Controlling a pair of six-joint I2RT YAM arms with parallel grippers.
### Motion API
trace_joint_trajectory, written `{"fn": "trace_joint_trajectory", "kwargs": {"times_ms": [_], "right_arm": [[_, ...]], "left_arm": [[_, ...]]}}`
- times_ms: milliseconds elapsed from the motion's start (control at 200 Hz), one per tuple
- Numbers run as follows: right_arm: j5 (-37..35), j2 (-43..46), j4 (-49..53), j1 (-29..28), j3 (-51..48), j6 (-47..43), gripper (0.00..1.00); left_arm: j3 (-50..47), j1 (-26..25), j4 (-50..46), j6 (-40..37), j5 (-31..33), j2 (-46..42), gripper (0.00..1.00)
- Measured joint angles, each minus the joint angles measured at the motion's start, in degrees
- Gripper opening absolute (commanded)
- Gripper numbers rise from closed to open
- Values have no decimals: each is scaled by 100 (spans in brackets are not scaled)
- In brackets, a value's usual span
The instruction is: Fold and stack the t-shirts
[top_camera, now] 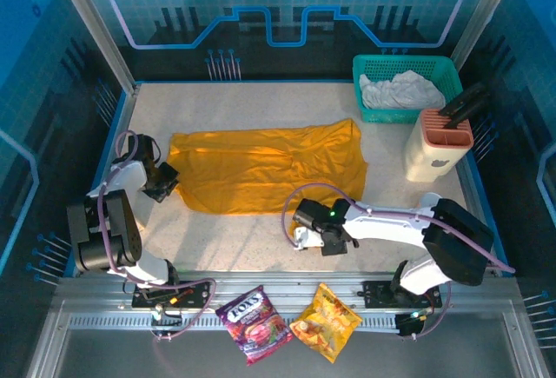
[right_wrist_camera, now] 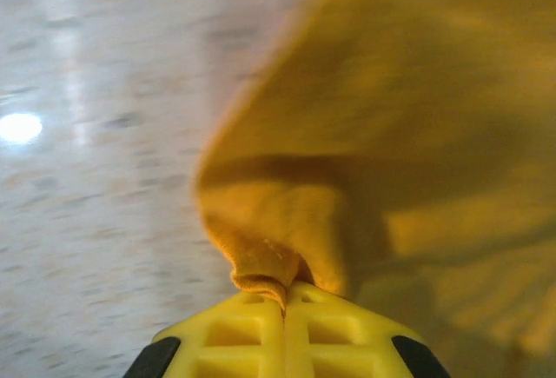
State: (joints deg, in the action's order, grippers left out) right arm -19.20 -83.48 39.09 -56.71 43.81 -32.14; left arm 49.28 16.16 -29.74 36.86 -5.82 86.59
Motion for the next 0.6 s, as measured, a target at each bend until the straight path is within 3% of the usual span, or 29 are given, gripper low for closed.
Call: {"fn": "trace_joint_trajectory", "kwargs": {"times_ms": [300, 601], "right_arm": [[-507, 651, -413, 1047, 516, -76, 0], [-417, 638, -872, 2146, 1392, -564, 0]], "left_arm": [[199, 0, -216, -66, 48, -203, 0], [494, 0, -271, -59, 118, -63, 0]]}}
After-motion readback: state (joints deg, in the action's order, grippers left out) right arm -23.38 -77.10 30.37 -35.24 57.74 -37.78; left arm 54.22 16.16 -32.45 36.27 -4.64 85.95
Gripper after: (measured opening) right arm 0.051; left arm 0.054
